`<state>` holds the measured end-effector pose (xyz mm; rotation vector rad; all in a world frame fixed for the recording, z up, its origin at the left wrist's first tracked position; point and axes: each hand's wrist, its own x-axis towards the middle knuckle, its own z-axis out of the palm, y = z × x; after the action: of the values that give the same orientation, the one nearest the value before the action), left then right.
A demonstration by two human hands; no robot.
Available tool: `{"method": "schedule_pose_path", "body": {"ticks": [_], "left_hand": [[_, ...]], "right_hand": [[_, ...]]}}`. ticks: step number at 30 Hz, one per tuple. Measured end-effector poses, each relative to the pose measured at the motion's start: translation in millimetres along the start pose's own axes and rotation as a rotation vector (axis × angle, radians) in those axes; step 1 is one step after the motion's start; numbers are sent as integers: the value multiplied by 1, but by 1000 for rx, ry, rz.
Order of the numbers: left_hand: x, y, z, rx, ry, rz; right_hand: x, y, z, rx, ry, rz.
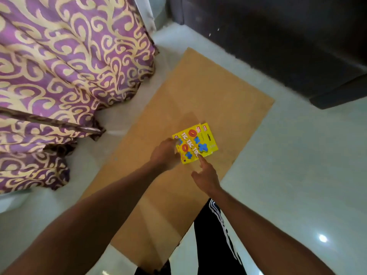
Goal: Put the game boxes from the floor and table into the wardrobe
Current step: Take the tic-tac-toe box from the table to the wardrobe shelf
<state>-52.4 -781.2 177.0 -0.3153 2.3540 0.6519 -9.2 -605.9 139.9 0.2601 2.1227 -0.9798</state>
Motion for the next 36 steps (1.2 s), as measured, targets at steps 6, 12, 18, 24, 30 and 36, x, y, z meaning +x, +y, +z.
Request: {"method": "schedule_pose_path", "body": {"ticks": [6, 12, 18, 24, 30, 36], "left_hand": [[87, 13, 10, 113, -41, -45], [62, 6, 30, -70, -94, -211], [-65, -14, 29, -557, 131, -353], [-231, -48, 37, -805, 345, -368], [-412, -97, 95, -961, 671, -378], [-582, -148, 179, -1129, 932, -489]], "right_hand": [[54, 21, 11, 32, -36, -48], [52, 41, 9, 133, -19, -98], [-26, -8, -23, -20, -115, -251], [-143, -45, -10, -210, -233, -433], [-268, -41, 66, -395, -381, -633], [-384, -21, 167, -518, -578, -855]]}}
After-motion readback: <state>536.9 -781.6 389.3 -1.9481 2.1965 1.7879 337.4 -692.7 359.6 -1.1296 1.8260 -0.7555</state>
